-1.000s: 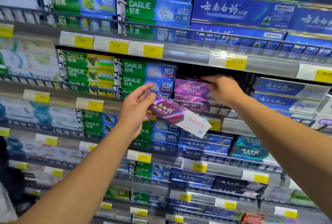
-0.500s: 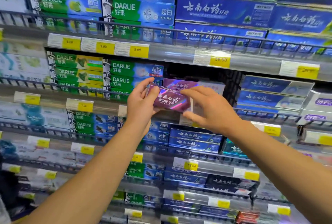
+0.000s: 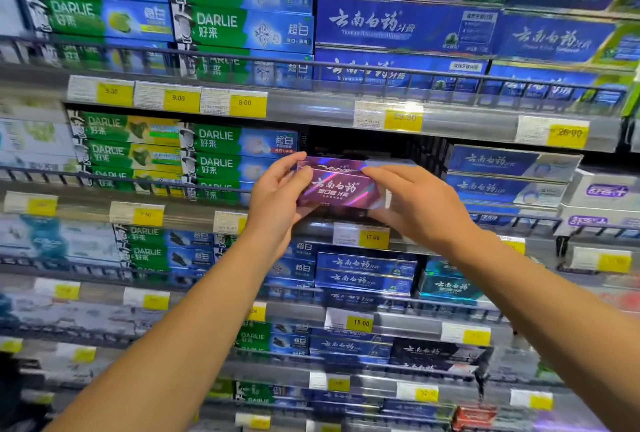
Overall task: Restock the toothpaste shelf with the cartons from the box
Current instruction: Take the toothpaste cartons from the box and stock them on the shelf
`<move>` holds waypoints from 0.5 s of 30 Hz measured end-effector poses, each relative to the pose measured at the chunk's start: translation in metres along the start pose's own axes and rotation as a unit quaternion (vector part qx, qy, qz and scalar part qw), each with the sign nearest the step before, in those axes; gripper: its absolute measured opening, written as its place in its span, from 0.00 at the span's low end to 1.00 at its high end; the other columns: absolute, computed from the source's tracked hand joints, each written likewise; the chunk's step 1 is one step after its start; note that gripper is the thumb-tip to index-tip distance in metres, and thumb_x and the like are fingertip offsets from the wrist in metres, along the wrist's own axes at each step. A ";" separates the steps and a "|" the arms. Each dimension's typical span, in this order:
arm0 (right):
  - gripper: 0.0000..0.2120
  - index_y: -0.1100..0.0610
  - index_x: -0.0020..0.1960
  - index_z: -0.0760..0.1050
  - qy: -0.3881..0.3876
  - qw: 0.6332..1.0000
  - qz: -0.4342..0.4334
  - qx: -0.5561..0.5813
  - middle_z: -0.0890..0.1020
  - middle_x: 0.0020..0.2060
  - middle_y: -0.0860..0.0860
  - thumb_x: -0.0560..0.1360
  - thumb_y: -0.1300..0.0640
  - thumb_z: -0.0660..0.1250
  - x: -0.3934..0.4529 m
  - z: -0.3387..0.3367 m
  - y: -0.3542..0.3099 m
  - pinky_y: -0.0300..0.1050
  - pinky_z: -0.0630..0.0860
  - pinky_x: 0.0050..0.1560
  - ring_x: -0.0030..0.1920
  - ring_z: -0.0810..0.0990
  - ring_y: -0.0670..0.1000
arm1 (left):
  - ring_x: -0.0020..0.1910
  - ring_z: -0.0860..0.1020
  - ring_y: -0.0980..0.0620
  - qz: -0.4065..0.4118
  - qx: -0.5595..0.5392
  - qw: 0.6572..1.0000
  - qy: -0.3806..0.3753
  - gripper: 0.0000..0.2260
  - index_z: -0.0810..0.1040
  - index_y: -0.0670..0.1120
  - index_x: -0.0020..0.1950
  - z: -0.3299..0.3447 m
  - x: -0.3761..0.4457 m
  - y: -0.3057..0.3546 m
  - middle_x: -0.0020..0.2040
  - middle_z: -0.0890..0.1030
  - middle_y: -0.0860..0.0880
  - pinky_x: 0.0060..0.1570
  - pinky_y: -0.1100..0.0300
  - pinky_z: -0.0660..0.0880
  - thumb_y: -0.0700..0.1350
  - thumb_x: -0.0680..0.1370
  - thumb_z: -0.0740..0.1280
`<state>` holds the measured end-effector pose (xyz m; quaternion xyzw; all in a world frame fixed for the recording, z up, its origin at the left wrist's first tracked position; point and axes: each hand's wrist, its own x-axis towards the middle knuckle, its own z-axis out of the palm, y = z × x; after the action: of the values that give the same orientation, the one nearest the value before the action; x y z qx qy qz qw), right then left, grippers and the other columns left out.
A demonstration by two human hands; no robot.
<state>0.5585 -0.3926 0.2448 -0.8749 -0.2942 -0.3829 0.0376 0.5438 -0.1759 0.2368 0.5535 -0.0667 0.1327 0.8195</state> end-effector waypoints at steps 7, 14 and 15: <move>0.29 0.53 0.66 0.75 -0.007 0.999 0.040 -0.023 0.81 0.57 0.53 0.67 0.51 0.77 0.016 0.004 0.024 0.52 0.77 0.47 0.51 0.80 0.60 | 0.48 0.80 0.52 0.007 0.071 0.995 0.072 0.13 0.78 0.46 0.61 -0.039 0.008 0.009 0.54 0.82 0.46 0.51 0.55 0.80 0.43 0.77 0.69; 0.30 0.48 0.68 0.72 -0.070 0.994 0.071 -0.037 0.80 0.59 0.54 0.68 0.50 0.75 0.038 0.020 0.022 0.53 0.75 0.55 0.56 0.77 0.62 | 0.47 0.80 0.51 0.012 0.085 0.994 0.070 0.11 0.80 0.47 0.58 -0.049 0.006 0.009 0.52 0.82 0.46 0.50 0.55 0.81 0.43 0.76 0.70; 0.30 0.48 0.69 0.72 -0.077 0.993 0.079 -0.033 0.79 0.61 0.54 0.68 0.50 0.75 0.040 0.022 0.021 0.54 0.74 0.57 0.57 0.76 0.62 | 0.47 0.80 0.51 0.010 0.083 0.994 0.070 0.10 0.80 0.47 0.57 -0.051 0.006 0.008 0.51 0.82 0.46 0.50 0.55 0.80 0.43 0.76 0.70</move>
<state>0.6055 -0.3838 0.2599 -0.9232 -0.2130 -0.3196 0.0159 0.5450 -0.1257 0.2259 0.6084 -0.0035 0.1840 0.7720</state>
